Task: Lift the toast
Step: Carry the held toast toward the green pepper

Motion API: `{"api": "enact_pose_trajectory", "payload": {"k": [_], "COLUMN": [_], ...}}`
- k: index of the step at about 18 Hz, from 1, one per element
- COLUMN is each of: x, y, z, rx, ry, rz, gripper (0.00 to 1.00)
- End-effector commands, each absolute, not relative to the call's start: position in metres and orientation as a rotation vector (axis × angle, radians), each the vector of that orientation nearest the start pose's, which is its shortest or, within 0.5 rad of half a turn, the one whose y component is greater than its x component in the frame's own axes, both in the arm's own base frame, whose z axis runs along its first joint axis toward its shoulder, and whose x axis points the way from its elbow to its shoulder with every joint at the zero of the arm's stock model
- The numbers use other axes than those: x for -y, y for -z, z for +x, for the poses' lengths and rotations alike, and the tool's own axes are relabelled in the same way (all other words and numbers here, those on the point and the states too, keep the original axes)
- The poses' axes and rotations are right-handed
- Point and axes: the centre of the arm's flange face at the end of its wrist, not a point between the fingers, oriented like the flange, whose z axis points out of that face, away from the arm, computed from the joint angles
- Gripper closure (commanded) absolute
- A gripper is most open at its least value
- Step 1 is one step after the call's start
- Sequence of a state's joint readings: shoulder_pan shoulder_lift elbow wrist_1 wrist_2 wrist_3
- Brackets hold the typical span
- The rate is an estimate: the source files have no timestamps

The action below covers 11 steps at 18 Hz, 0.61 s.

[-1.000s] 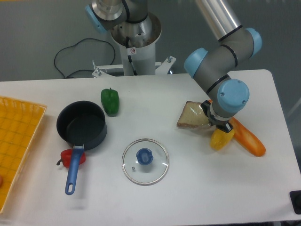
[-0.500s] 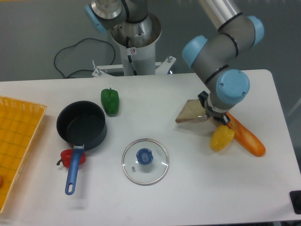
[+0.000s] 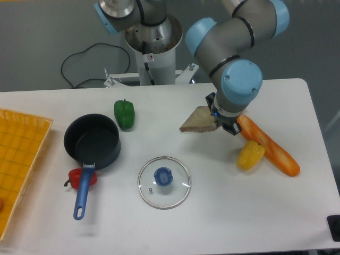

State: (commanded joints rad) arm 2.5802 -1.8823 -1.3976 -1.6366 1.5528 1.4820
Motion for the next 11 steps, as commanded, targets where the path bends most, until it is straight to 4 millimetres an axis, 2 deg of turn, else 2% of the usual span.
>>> {"api": "enact_pose_trajectory", "payload": {"k": [2, 5, 6, 8, 11], "x": [-0.44, -0.454, -0.471, -0.476, -0.495], "y": [-0.413, -0.42, -0.428, -0.438, -0.443], "z": [-0.419, -0.396, -0.371, -0.36, -0.33], "rx": [-0.723, -0.816, -0.921, -0.967, -1.058], "ry": [0.339, 0.307, 0.275, 0.236, 0.21], "rz": [-3.027, -3.02, -2.998, -2.978, -2.945], "gripper": [1.0, 1.0, 1.0, 1.0, 1.0]}}
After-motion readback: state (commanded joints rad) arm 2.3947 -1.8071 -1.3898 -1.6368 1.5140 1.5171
